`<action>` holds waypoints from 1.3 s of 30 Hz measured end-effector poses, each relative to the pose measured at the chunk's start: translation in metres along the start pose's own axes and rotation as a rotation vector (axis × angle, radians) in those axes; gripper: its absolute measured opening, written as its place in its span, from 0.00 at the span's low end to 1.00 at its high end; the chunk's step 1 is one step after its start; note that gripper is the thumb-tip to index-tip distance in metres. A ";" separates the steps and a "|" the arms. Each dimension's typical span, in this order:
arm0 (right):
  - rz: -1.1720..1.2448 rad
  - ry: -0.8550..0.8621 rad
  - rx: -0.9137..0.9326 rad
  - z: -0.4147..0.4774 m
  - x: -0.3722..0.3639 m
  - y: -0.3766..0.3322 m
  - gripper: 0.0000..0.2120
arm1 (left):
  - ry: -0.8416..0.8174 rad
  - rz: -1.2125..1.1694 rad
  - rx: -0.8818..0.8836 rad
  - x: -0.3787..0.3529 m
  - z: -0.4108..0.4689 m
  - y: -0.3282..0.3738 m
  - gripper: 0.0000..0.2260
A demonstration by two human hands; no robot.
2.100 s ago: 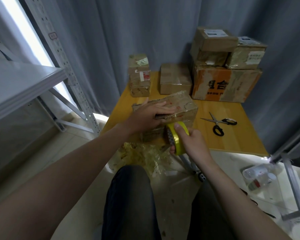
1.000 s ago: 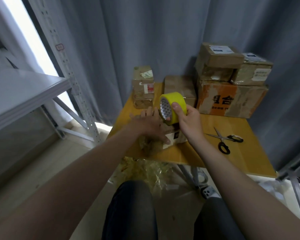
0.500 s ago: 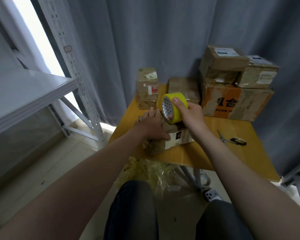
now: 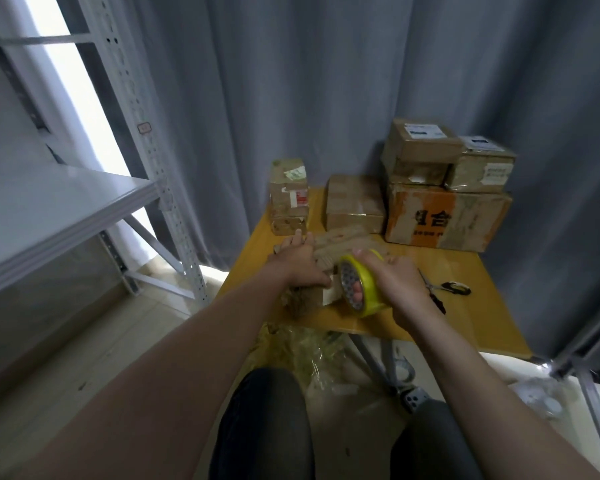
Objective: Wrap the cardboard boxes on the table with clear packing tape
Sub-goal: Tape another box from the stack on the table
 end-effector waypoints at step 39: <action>-1.183 -0.637 0.230 0.102 -0.090 0.024 0.33 | 0.079 0.065 -0.143 -0.023 0.028 -0.004 0.60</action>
Point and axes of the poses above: each hand's wrist, its own z-axis towards the middle knuckle, its own x-axis out of the back of the hand, y = z × x, the point moved 8 cm from there along z, towards the middle knuckle, and after that the axes turned 9 degrees about x, right-handed, at the moved point
